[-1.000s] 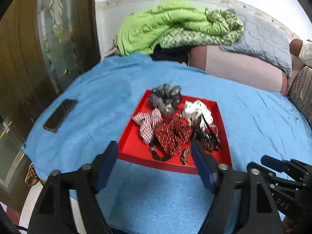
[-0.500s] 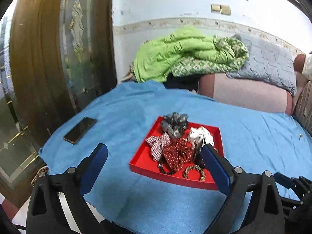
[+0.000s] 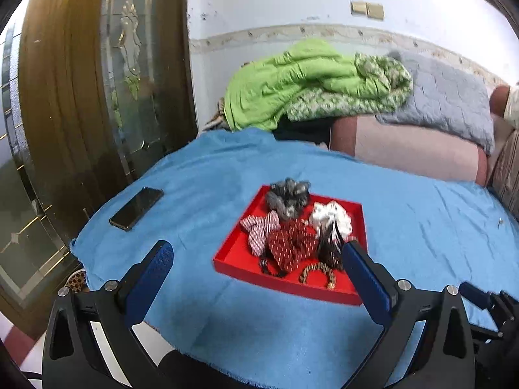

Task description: Organize jewelry

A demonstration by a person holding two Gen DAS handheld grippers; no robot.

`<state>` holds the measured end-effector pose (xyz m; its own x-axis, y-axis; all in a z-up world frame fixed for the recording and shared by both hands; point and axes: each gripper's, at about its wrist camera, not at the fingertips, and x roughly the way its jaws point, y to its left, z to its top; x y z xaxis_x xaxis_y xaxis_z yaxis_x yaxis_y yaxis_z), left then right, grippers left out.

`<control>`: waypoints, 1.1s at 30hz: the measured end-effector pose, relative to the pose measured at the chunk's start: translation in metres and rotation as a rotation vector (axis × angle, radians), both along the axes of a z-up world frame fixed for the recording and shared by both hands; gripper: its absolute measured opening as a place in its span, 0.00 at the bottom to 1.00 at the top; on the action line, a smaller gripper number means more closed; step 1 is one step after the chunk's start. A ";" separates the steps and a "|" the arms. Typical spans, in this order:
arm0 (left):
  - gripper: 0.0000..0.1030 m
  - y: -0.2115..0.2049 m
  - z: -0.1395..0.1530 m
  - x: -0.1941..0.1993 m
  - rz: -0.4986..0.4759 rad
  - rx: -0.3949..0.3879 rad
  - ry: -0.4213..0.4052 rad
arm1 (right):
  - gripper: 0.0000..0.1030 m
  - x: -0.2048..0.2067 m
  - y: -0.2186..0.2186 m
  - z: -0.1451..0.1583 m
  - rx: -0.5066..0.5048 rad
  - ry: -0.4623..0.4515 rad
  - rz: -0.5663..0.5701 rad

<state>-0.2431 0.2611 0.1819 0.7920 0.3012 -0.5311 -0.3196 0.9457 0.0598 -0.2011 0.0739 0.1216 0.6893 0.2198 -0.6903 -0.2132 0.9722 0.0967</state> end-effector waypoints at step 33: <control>1.00 -0.015 -0.040 0.015 -0.085 -0.046 0.179 | 0.67 0.008 -0.002 -0.014 -0.062 0.014 -0.043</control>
<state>-0.2285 0.2462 0.1421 0.7055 0.2092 -0.6771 -0.2266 0.9719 0.0642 -0.1936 0.0714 0.1075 0.6871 0.1466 -0.7116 -0.1699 0.9847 0.0389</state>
